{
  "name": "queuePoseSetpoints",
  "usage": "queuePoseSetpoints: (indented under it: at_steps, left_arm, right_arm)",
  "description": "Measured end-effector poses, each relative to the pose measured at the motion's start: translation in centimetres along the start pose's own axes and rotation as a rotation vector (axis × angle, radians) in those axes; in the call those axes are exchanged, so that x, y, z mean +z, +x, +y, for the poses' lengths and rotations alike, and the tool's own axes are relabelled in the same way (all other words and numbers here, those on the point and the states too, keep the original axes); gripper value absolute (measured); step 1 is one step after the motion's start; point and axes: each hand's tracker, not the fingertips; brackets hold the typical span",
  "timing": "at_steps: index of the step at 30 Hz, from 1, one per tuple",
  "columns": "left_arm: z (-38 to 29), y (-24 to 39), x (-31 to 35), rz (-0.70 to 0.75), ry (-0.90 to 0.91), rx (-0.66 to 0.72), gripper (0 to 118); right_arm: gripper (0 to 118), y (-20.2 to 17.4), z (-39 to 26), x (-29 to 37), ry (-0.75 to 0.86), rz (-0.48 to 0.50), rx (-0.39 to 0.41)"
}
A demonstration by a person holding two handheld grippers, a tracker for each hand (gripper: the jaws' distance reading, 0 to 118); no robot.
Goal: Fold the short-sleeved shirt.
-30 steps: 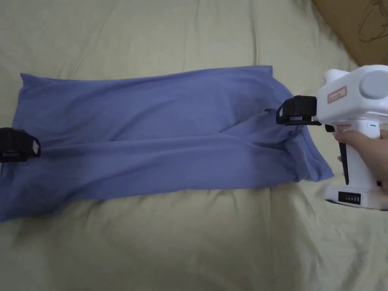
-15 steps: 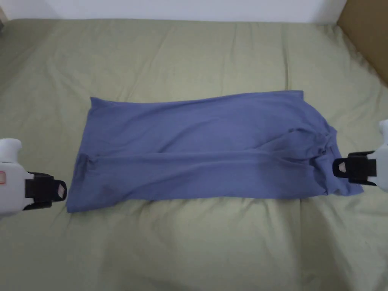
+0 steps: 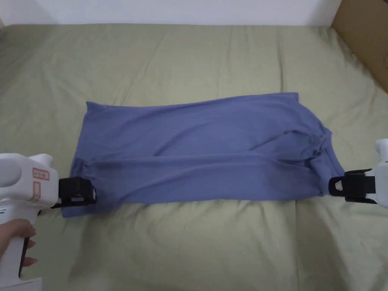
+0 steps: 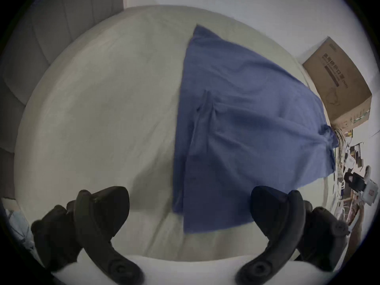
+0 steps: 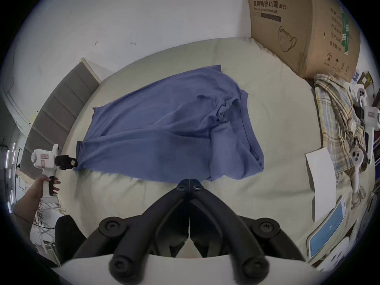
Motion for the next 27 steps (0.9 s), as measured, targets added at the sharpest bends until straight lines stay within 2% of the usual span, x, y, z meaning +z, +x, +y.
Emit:
queuePoseSetpoints:
  at_steps: [2,4,5,6,7,8,9,10,12,14,17,20,21,22,23,24,27]
  left_arm:
    - [-0.3,0.5,-1.9,0.018,-0.086,-0.011,117]
    - [-0.6,1.1,-1.7,0.082,-0.077,-0.093,117]
    - [-0.2,1.4,-1.7,0.07,-0.072,-0.058,116]
    - [0.0,1.4,-1.6,0.074,-0.082,-0.051,113]
    - [-0.2,1.5,-1.0,0.078,-0.087,-0.05,101]
    - [-0.3,1.9,-0.2,0.084,-0.03,-0.094,72]
    - [-0.6,2.3,0.8,0.101,0.023,-0.147,33]
    - [-0.9,2.8,1.9,0.104,0.073,-0.2,3]
    - [-1.3,3.2,3.5,-0.044,0.107,-0.21,2]
    - [-1.5,3.8,4.8,0.007,0.153,-0.208,2]
    - [-1.3,3.3,6.0,-0.002,0.196,-0.205,2]
    - [-0.8,2.7,6.3,-0.009,0.18,-0.201,2]
    - [-0.9,2.7,6.2,-0.012,0.176,-0.197,2]
    - [-0.9,2.8,6.2,-0.011,0.174,-0.196,2]
    - [-0.9,2.7,6.0,-0.011,0.171,-0.195,2]
    - [-0.9,2.8,5.8,-0.01,0.165,-0.196,2]
    - [-0.9,2.7,5.5,-0.006,0.164,-0.193,2]
  right_arm:
    - [0,0.2,-0.2,-0.4,-0.009,-0.005,-0.009]
    - [0,0.6,-0.3,-0.5,-0.017,-0.001,-0.026]
    - [0,0.7,-0.4,-0.6,-0.022,0.006,-0.038]
    - [0,0.9,-0.5,-0.7,-0.024,0.012,-0.049]
    - [0,1.0,-0.6,-0.7,-0.025,0.016,-0.057]
    - [0,1.2,-0.6,-0.8,-0.025,0.017,-0.064]
    - [0,1.4,-0.7,-0.9,-0.024,0.015,-0.07]
    - [0,1.5,-0.7,-0.9,-0.023,0.015,-0.076]
    - [0,1.9,-0.7,-1.0,-0.018,0.014,-0.093]
    - [0,2.4,-0.6,-0.8,-0.015,0.032,-0.12]
    - [0,3.2,0.1,-0.4,0.002,0.079,-0.147]
    - [0,3.6,1.2,-0.6,-0.004,0.013,-0.127]
    - [5,3.9,1.6,-0.8,-0.004,0.011,-0.126]
    - [30,4.3,1.9,-1.1,-0.005,-0.005,-0.121]
    - [87,4.7,2.2,-1.7,-0.027,-0.022,-0.124]
    - [116,5.1,2.5,-2.5,-0.059,-0.041,-0.131]
    - [114,6.3,3.0,-4.0,-0.055,-0.056,-0.172]
